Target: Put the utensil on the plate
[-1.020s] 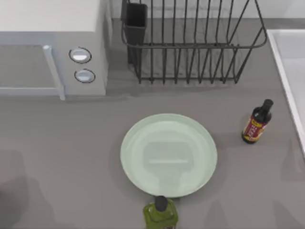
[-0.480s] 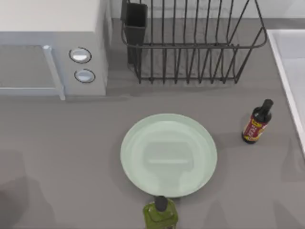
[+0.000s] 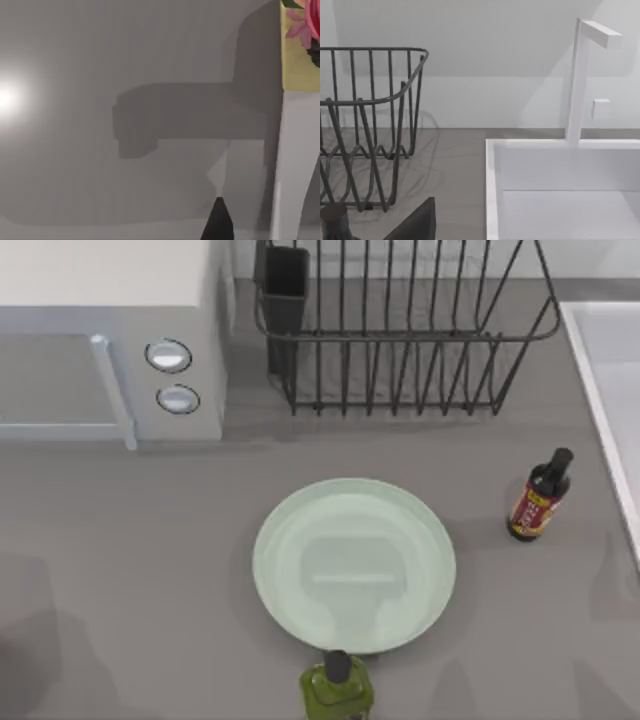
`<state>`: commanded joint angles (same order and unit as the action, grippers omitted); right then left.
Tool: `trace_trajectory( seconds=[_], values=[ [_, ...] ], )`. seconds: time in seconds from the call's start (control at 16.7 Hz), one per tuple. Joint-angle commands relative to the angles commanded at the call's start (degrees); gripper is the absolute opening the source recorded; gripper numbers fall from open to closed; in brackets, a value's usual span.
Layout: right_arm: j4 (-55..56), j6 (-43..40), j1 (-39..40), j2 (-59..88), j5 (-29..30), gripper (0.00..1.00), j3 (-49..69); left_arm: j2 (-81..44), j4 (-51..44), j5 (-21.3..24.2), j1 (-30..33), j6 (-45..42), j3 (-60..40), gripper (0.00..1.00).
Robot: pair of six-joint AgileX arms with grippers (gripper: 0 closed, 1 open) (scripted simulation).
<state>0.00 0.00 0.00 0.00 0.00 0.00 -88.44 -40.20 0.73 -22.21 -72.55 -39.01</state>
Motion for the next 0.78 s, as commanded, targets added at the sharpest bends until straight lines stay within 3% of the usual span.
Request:
trace_trajectory(
  seconds=[0.48, 0.78],
  values=[
    [0.0, 0.0, 0.0, 0.0, 0.0, 1.0, 0.0, 7.47, -21.6, 0.02, 0.21, 0.05, -12.52, 0.0],
    [0.0, 0.0, 0.0, 0.0, 0.0, 1.0, 0.0, 9.81, -25.27, 0.01, 0.32, 0.51, -15.34, 0.0]
  ],
)
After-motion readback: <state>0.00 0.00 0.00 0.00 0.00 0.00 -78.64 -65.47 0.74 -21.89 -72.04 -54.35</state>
